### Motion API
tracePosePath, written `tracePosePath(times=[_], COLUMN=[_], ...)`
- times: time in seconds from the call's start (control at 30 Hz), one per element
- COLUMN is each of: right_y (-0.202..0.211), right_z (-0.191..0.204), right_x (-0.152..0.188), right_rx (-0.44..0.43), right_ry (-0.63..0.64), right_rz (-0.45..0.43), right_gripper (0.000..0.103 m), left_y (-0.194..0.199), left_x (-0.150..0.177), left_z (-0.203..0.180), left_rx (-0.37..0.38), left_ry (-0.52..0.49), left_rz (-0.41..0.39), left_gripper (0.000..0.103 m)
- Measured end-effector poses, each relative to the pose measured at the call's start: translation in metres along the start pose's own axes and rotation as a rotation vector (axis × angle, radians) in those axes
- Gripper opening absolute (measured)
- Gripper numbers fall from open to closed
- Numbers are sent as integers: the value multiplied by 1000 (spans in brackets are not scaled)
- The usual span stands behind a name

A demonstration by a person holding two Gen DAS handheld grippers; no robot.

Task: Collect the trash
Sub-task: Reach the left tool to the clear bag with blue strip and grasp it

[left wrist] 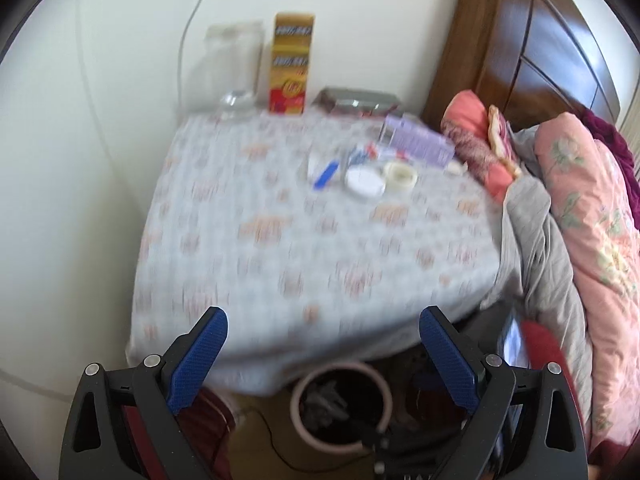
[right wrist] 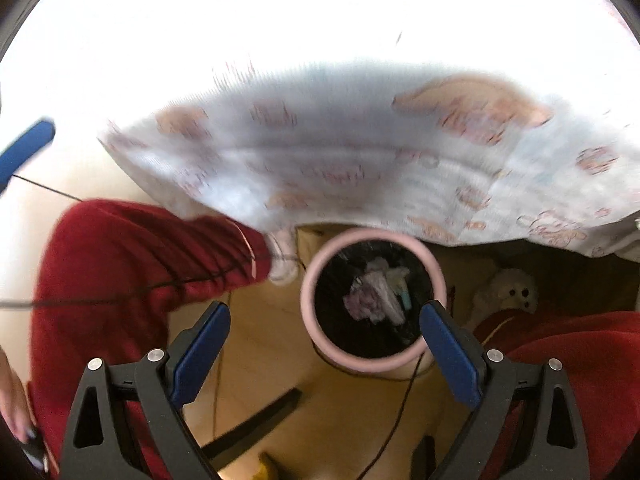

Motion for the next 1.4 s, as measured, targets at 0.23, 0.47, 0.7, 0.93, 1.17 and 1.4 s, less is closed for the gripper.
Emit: tracePosePath(times=[0.23,0.47,0.7,0.93,1.17,1.4], right_y=[7,15,22,25,21,21], right_z=[0,2,-7,-14,-12,-17], right_x=[-6,-13,-16,-20,-25,-27], right_rx=[-79,-142,-221,-280,-310,-337], right_ry=[-50,-65,-128,-190,-192,-213], right_rz=[-28,-46,-69,-81,-61,-52], right_gripper=[95,95,95,95,95,95], left_y=[-30,-84,-127,-152,-175,-185], left_x=[-53,-62,-78,-98,-116,-119], left_z=[-23,-40,-20,26,35,32], left_rx=[29,55,-39,-57,-110,-173], left_ry=[-27,53,51,208,268,209], left_rz=[57,184,223,292,348,397], left_gripper=[98,98,98,97,98,99])
Point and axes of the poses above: each gripper's, at about its wrist camera, not at the fingertips, and y roughly against the way its jaws point, z to its left, x to its underside, the point moved 8 cm from there along -y, roughly the way its jaws point, and after that the axes turned 1 degree about x, right-handed, at the moved point
